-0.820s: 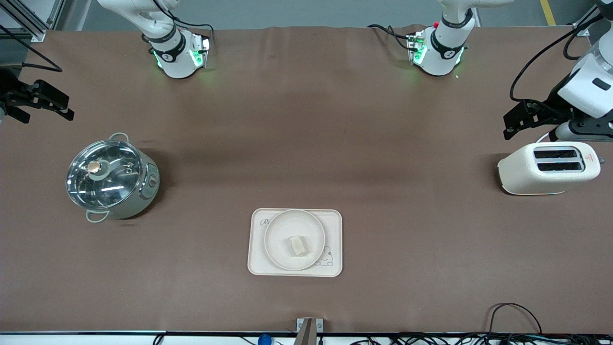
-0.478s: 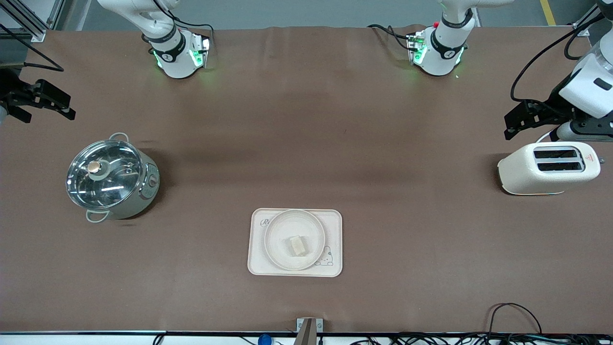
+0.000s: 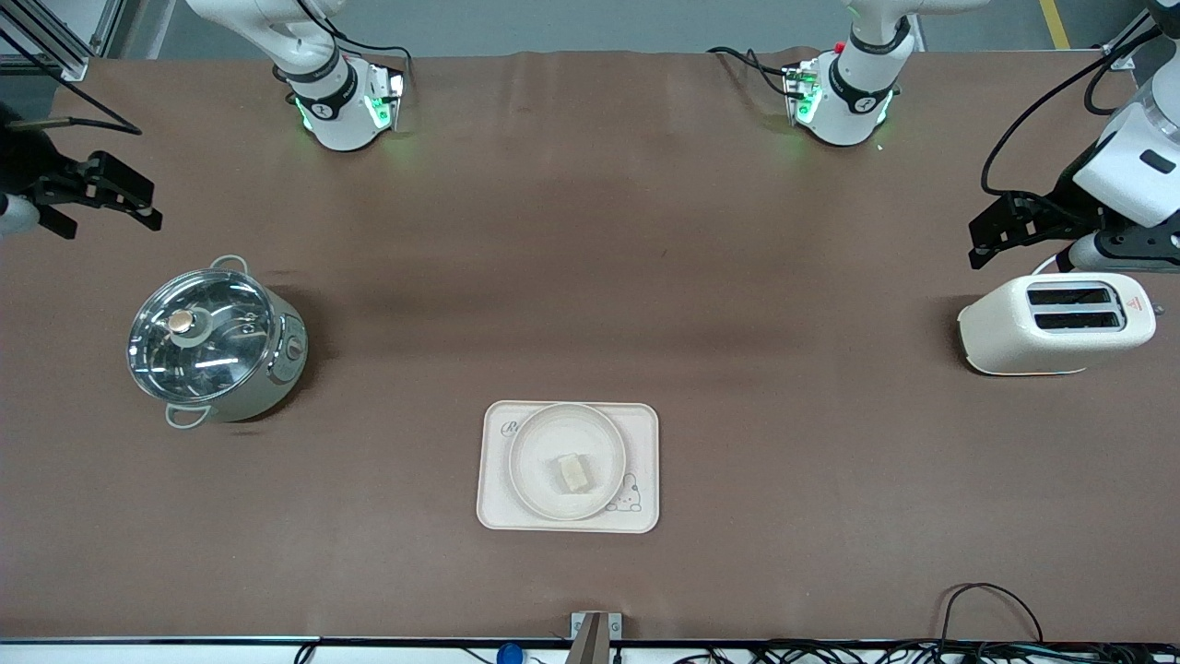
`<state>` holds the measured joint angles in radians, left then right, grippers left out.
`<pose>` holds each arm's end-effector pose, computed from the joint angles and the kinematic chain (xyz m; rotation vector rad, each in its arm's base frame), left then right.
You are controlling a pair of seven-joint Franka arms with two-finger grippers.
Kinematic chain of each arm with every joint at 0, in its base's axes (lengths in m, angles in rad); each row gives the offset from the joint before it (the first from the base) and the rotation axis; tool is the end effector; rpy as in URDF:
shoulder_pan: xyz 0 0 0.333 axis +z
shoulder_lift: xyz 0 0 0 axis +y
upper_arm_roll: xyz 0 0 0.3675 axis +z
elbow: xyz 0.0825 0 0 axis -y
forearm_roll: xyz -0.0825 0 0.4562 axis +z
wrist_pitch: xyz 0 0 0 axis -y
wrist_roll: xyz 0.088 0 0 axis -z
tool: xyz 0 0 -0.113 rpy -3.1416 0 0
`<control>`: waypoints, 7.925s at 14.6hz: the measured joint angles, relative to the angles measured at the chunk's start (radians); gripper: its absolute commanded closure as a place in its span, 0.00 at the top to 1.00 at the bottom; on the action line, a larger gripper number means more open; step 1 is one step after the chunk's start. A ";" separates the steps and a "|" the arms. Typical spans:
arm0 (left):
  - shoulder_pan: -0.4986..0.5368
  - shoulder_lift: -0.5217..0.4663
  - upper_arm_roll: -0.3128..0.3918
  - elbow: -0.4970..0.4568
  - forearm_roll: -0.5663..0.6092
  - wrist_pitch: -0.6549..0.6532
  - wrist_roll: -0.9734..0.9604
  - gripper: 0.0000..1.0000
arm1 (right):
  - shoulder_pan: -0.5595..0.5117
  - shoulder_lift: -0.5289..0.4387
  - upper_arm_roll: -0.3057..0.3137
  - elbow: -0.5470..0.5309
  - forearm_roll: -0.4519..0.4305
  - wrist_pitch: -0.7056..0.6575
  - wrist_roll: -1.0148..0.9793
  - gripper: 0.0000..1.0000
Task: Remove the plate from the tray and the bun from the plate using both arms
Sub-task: 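Reach the right gripper down to the plate rim on the tray, then grasp the white plate rim with the right gripper, then lift the plate off the tray and set it beside the tray, then release the plate with the right gripper while the left gripper reaches the bun, then grasp the white bun on the plate with the left gripper, then lift the bun and carry it toward the toaster with the left gripper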
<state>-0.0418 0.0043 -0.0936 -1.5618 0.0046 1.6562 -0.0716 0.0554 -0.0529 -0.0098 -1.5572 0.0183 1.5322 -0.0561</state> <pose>0.6319 -0.0855 0.6802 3.1317 -0.1002 0.1412 0.6031 0.0295 0.7065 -3.1185 -0.1602 -0.0437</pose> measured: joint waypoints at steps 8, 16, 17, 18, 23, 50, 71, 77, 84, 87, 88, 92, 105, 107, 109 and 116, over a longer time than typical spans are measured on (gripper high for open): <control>0.000 0.000 -0.001 0.001 0.000 0.000 0.000 1.00 | 0.102 0.140 0.053 -0.008 0.049 0.165 0.144 1.00; -0.001 0.000 -0.001 0.002 0.000 -0.001 0.000 1.00 | 0.181 0.337 0.054 -0.009 0.162 0.369 0.253 1.00; -0.001 0.000 -0.001 0.002 0.000 -0.001 0.000 1.00 | 0.208 0.373 0.055 -0.010 0.197 0.411 0.288 1.00; -0.001 0.000 -0.001 0.002 0.000 -0.001 0.000 1.00 | 0.236 0.412 0.056 -0.010 0.234 0.456 0.318 1.00; 0.000 0.000 0.000 0.003 0.000 -0.001 0.000 1.00 | 0.367 0.623 0.056 -0.007 0.288 0.736 0.456 1.00; 0.000 0.000 0.000 0.003 0.000 -0.001 0.000 1.00 | 0.365 1.027 0.063 0.279 0.313 1.024 0.328 0.00; 0.000 0.000 0.000 0.003 0.000 -0.001 0.000 1.00 | 0.015 0.686 0.583 -0.606 0.335 1.487 0.165 0.93; -0.008 0.001 -0.028 0.001 -0.002 -0.044 -0.033 1.00 | -0.087 0.530 0.624 -0.604 0.335 1.239 0.221 1.00; -0.110 0.155 -0.253 -0.028 -0.020 0.173 -0.587 1.00 | -0.385 0.114 0.616 -0.529 0.237 0.634 0.192 1.00; -0.216 0.333 -0.260 -0.038 0.024 0.428 -0.745 1.00 | -0.384 0.086 0.445 -0.384 0.188 0.395 0.100 1.00; -0.252 0.395 -0.261 -0.037 0.070 0.493 -0.817 1.00 | -0.349 0.081 0.350 -0.326 0.168 0.319 0.062 1.00; -0.393 0.614 -0.262 -0.018 0.213 0.674 -1.155 1.00 | -0.277 0.061 0.144 -0.142 0.079 0.085 -0.042 1.00; -0.516 0.803 -0.241 0.011 0.323 0.773 -1.410 0.33 | -0.190 -0.013 0.080 -0.047 0.001 0.037 -0.047 1.00; -0.517 0.813 -0.241 0.011 0.324 0.784 -1.421 0.12 | -0.190 -0.013 0.079 -0.047 0.001 0.037 -0.047 1.00; -0.517 0.813 -0.241 0.014 0.328 0.785 -1.421 0.02 | -0.190 -0.012 0.078 -0.047 0.001 0.037 -0.047 1.00; -0.470 0.727 -0.241 0.058 0.364 0.555 -1.226 0.00 | -0.190 -0.008 0.078 -0.047 0.001 0.034 -0.047 1.00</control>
<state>-0.5121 0.7309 -0.3347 -1.5037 0.3687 2.2111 -1.2972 -0.1348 -0.0612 0.0682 -1.6043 0.0190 1.5665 -0.1028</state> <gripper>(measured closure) 0.912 0.000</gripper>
